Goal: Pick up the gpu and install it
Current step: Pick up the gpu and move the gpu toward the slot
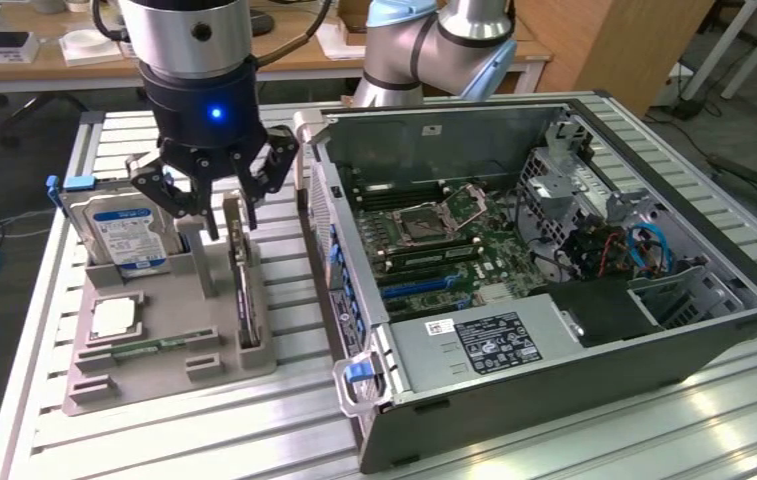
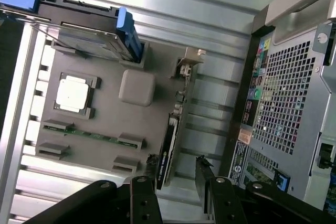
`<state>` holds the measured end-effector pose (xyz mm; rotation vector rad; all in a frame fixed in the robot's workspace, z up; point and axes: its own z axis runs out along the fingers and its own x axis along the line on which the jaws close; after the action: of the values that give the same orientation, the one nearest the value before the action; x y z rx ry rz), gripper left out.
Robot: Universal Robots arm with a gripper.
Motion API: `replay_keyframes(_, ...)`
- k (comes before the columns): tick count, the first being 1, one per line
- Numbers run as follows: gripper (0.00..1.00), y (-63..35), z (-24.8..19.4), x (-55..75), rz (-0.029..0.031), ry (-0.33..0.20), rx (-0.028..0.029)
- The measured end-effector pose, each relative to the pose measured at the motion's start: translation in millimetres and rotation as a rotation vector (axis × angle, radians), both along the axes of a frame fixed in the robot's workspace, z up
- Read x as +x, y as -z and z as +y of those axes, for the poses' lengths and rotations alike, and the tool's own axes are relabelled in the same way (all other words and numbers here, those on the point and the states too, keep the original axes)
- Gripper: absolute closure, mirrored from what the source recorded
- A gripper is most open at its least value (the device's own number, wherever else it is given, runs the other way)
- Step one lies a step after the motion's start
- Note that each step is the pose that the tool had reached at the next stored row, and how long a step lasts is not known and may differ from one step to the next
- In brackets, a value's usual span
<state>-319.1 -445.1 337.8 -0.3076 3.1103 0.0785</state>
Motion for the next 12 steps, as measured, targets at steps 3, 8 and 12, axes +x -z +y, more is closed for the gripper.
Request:
replay_keyframes(3, 0.57, 1.9, -0.2, 0.0, 0.0, 0.024, 0.0)
replay_keyframes(8, 0.57, 4.8, -0.8, 0.1, 0.0, 0.076, -0.0001)
replay_keyframes(12, 0.57, 8.0, -1.7, 0.1, 0.0, 0.117, 0.0)
